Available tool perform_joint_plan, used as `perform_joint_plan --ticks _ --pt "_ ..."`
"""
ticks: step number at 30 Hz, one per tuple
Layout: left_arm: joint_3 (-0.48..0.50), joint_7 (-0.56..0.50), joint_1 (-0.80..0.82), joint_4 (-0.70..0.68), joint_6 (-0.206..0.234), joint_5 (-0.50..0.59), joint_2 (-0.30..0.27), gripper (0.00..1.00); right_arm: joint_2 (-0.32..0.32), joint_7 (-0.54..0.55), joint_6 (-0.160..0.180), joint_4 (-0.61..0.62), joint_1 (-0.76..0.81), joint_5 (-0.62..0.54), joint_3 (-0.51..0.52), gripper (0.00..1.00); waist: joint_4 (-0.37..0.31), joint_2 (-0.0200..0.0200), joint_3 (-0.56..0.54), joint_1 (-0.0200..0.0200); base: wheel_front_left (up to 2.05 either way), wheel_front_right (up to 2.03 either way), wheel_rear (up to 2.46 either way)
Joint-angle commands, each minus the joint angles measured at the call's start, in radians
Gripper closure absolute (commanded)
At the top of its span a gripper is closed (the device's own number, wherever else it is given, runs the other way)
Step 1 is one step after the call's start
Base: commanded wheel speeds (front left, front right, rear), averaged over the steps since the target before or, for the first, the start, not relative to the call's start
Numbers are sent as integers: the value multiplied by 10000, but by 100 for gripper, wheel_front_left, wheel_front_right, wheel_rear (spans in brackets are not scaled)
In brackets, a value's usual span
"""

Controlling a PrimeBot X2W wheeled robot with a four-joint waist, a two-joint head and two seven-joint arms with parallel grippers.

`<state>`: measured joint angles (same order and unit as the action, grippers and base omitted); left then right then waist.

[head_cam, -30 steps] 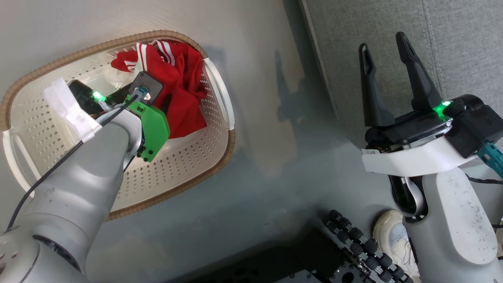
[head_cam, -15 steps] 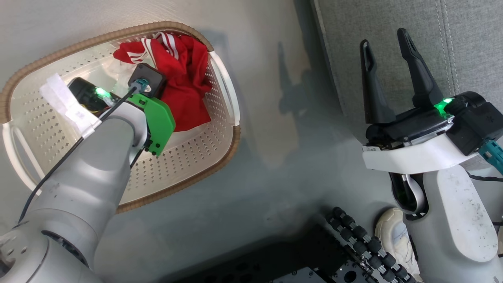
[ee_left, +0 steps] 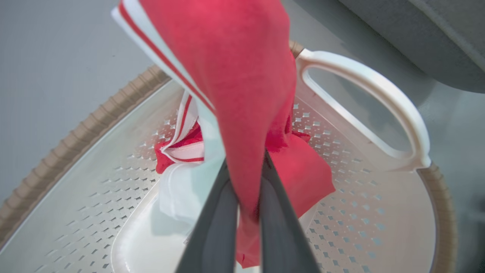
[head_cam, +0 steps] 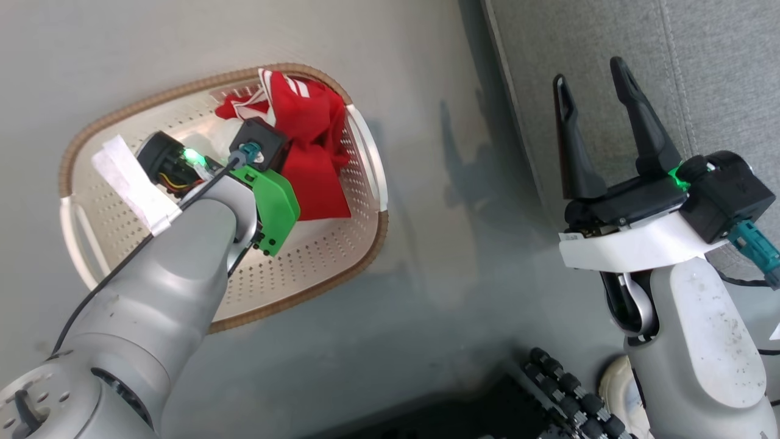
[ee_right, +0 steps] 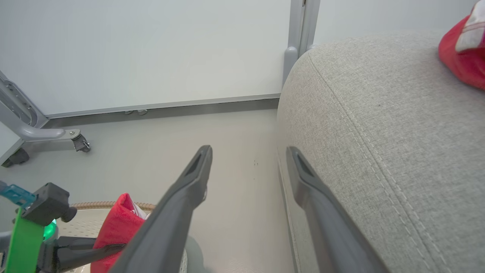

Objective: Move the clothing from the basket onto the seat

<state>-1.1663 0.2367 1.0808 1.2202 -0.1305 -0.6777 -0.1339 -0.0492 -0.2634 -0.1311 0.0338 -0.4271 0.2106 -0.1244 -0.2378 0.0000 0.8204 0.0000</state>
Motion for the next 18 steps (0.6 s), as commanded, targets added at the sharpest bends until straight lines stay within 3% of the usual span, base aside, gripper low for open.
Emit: perform_joint_plan --ticks 1,10,18 --pt "-41 93 -144 -65 5 -97 32 100 -24 -20 7 -58 143 -81 20 0 327 0 -566 0 0 0 0" --pt "-269 285 -709 -558 5 -328 195 100 -27 -19 7 -406 523 -474 54 0 1104 0 -1954 0 0 0 0" --pt "467 297 -1463 -1723 62 175 -106 100 -29 -19 7 -750 886 -614 105 0 1663 0 -3156 0 0 0 0"
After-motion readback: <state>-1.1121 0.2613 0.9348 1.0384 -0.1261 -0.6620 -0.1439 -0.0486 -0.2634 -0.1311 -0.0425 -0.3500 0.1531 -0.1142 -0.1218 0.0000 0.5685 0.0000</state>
